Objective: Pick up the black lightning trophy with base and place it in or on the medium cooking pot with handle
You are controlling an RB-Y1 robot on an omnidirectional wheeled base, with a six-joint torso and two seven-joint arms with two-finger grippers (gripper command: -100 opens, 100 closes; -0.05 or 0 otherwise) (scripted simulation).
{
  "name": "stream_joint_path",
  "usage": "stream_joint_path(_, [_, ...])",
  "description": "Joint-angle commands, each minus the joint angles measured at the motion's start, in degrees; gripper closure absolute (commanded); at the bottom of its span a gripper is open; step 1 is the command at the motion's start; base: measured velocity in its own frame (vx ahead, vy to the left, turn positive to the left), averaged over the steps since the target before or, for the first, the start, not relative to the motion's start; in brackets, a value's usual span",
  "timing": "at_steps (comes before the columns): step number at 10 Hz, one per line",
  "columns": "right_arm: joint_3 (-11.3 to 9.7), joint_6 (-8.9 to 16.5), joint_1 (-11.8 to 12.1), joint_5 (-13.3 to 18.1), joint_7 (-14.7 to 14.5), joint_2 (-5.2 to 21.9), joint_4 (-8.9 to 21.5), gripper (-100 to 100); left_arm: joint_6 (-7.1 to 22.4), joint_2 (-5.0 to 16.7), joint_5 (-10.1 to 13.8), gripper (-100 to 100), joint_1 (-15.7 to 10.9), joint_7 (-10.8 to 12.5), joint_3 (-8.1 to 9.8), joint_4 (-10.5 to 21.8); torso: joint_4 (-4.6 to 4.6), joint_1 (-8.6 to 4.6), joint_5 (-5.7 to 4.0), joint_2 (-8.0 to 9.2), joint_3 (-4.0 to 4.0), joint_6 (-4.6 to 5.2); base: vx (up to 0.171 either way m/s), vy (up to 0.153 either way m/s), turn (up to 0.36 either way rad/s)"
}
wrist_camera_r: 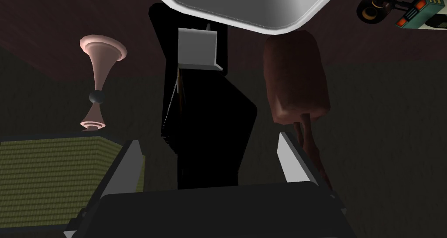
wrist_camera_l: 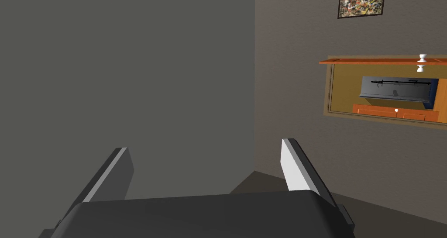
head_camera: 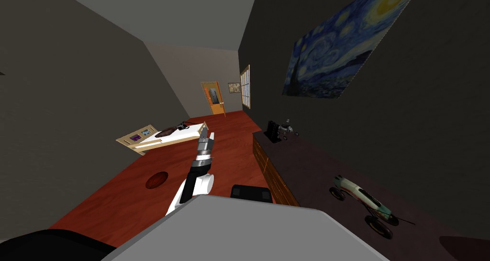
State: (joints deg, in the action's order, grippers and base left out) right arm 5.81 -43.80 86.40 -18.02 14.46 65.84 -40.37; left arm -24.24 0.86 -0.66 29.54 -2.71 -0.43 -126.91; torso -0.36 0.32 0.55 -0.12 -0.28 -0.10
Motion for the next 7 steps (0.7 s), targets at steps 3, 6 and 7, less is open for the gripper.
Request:
stream_joint_path(3, [0.0,0.0,0.0,0.0,0.0,0.0,0.0,-100,0.0,0.0,0.0,0,0.0,0.0,0.0,0.0,0.0,0.03,0.01,0.02,0.01,0.0,0.0,0.0,0.0])
stream_joint_path(6, [0.68,-1.12,2.44,-1.23,0.55,1.19,-0.78,-100,0.0,0.0,0.0,0,0.0,0.0,0.0,0.0,0.0,0.02,0.02,0.02,0.01,0.01,-0.001,-0.006,-0.029])
stream_joint_path(7, [0.9,-1.5,3.26,-1.63,0.74,1.58,-1.04,-100,0.0,0.0,0.0,0,0.0,0.0,0.0,0.0,0.0,0.01,0.01,0.03,0.02,0.01,-0.003,-0.013,-0.027])
